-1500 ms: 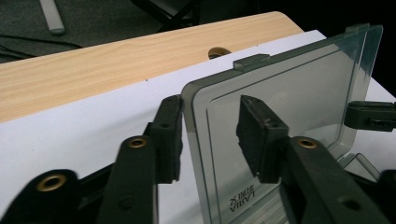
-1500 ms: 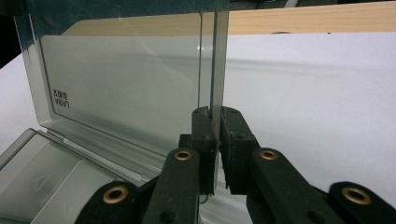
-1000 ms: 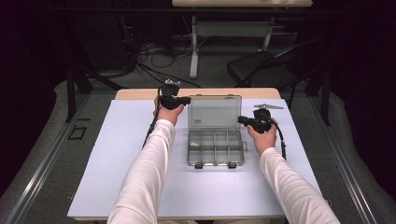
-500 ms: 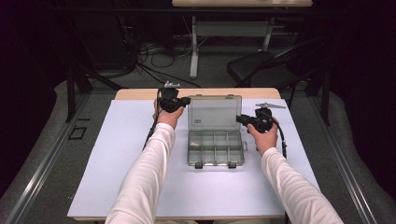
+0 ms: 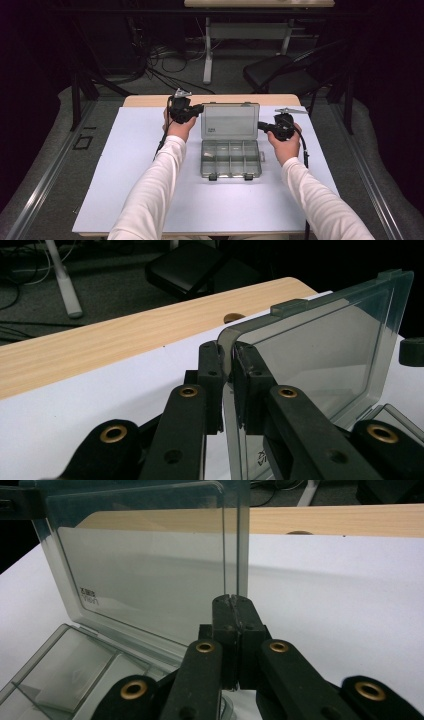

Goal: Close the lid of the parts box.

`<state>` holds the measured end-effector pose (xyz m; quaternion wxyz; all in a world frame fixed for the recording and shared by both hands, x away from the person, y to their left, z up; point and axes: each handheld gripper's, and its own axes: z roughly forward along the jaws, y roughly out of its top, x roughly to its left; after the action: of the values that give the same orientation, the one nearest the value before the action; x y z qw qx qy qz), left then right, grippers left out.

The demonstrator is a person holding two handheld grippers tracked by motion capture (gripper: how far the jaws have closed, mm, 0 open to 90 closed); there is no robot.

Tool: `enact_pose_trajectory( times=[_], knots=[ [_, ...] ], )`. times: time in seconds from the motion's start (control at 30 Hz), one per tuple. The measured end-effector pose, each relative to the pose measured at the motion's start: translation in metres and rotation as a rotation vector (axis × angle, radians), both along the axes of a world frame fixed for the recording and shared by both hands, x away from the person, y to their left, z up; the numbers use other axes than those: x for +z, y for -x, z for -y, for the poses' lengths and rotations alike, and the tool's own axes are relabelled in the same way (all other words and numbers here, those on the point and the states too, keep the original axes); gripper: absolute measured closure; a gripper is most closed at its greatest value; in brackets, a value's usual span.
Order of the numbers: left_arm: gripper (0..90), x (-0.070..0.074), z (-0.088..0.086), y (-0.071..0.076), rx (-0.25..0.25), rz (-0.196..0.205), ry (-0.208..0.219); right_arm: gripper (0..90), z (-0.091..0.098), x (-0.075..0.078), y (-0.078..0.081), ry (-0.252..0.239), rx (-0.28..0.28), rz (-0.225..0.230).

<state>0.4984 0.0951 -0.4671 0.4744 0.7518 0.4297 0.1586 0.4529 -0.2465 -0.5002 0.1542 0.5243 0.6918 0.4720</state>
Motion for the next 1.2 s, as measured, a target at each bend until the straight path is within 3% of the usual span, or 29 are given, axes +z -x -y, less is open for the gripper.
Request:
enact_pose_trajectory(
  times=[0.57, 1.07, 1.2],
  knots=[
    [83.5, 0.000, -0.002, 0.009, -0.005, 0.027, 0.016, 90.0, -0.013, 0.030, -0.004, 0.041, 0.029, -0.026],
    [83.7, -0.001, -0.001, 0.018, 0.004, 0.070, 0.011, 90.0, -0.027, 0.076, -0.016, 0.061, 0.034, -0.007],
    [83.7, -0.002, 0.000, 0.018, 0.008, 0.079, 0.017, 90.0, -0.033, 0.087, -0.024, 0.088, 0.027, -0.008]
  ],
)
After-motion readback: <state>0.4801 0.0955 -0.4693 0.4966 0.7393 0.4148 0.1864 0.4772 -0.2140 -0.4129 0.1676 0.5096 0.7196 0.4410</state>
